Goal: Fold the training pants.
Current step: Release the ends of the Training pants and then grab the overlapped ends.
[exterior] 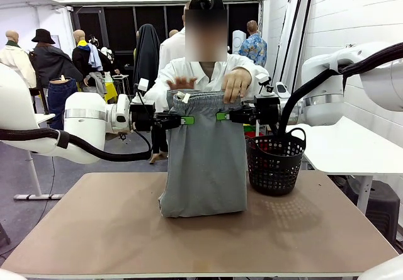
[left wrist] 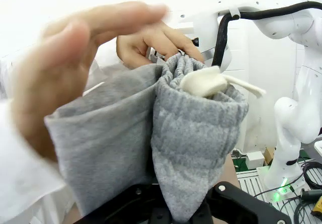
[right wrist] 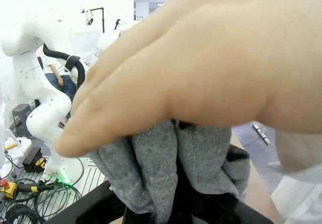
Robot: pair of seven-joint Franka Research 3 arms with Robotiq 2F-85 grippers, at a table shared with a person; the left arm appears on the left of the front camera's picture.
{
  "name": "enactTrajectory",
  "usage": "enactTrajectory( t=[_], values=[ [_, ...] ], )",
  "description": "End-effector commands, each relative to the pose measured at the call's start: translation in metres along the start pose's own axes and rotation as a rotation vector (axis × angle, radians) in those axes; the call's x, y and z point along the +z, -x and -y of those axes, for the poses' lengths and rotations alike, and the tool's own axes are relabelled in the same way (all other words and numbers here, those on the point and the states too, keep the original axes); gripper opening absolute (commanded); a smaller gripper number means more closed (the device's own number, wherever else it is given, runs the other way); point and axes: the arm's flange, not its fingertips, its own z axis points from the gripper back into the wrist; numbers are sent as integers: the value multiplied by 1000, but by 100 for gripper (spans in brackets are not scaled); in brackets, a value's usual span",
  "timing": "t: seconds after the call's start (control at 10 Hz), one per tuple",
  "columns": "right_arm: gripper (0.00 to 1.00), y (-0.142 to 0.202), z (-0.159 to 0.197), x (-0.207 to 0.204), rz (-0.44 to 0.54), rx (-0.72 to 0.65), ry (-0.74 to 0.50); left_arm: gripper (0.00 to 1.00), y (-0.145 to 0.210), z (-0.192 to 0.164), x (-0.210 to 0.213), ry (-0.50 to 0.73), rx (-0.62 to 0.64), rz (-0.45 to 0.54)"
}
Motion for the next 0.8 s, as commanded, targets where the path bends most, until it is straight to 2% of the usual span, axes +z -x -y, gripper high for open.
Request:
enactTrajectory(
  t=[0.0,0.7],
  values=[
    [0,-1,-3,0,8,1,-13,0,-3,2,1,-11,3,11],
    [0,-1,-3,0,8,1,-13,0,-3,2,1,-11,3,11]
  ],
)
